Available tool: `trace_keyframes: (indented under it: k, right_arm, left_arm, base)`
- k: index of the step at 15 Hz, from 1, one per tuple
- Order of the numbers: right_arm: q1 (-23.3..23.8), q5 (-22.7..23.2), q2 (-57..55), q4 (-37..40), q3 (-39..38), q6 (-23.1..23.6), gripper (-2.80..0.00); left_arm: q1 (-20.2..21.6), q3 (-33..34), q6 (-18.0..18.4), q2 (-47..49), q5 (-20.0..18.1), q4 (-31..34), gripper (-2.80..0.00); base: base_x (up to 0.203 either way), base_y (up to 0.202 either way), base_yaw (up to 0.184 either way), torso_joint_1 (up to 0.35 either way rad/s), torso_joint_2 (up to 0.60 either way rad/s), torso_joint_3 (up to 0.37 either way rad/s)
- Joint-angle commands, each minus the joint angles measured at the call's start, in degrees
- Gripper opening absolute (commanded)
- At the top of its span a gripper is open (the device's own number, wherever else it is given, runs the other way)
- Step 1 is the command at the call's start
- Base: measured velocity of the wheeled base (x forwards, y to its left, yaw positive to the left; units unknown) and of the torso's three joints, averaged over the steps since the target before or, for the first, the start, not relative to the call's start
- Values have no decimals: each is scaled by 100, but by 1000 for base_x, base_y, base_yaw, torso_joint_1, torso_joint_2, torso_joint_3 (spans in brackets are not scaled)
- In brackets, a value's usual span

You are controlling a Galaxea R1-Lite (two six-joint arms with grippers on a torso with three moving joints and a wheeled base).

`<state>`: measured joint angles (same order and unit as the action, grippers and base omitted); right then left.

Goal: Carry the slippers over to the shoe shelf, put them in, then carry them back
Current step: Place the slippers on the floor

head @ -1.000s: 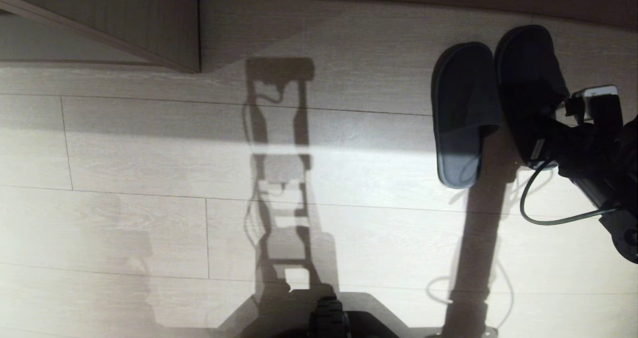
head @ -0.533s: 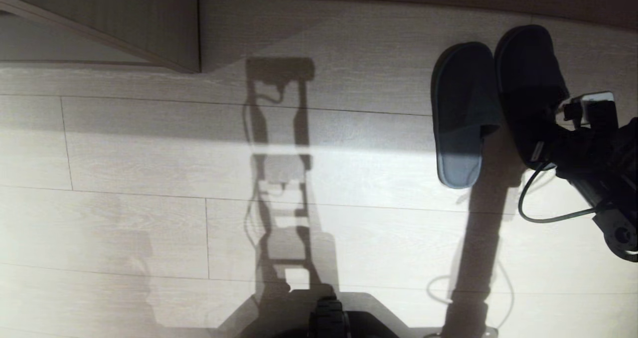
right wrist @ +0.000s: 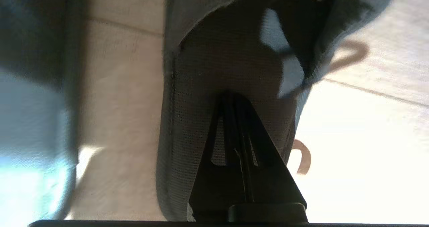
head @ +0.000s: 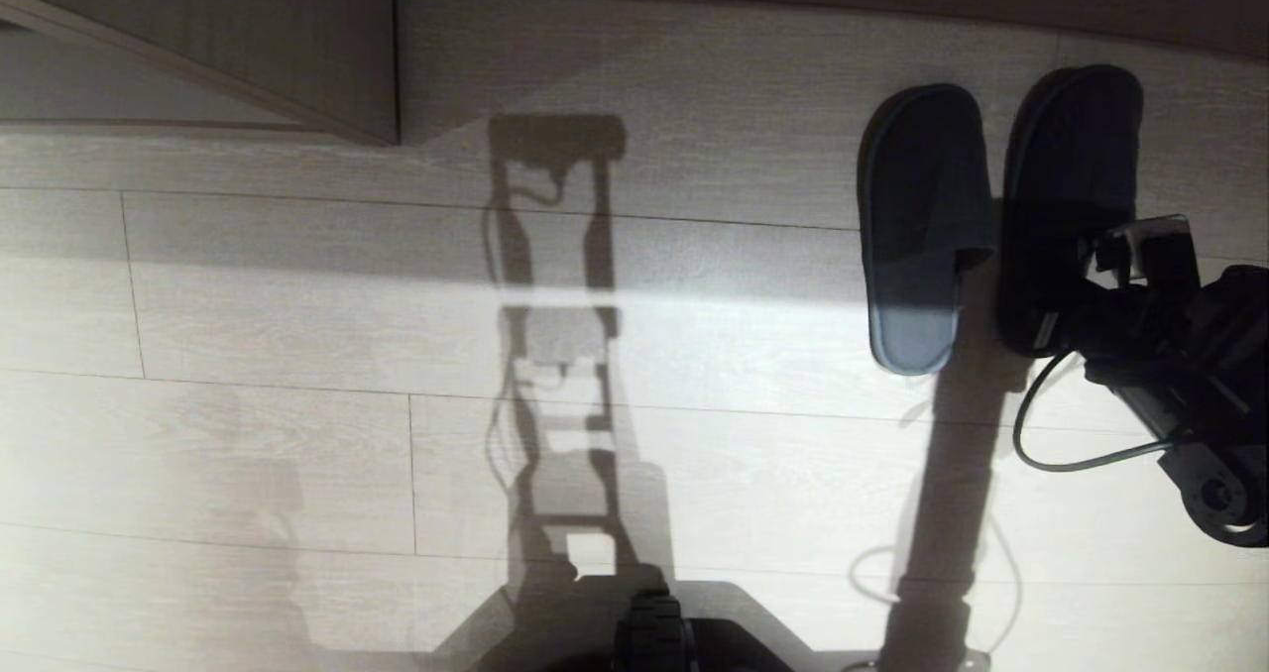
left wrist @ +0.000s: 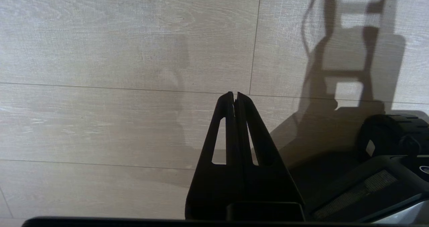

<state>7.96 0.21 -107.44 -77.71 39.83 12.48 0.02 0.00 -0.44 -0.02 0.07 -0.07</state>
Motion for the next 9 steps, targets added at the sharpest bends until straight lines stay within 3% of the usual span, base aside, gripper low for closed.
trace_keyframes:
  k: [1,9]
  right_arm:
    - [-126,-3,11,-42,-28,9,-280]
    - [-422,175,67,-59,-178,17,-280]
  left_arm:
    - [-2,0,0,-6,1,-1,-280]
    - [-2,0,0,-6,1,-1,-280]
  base:
    - [0,0,0,0,0,0]
    - [0,0,0,0,0,0]
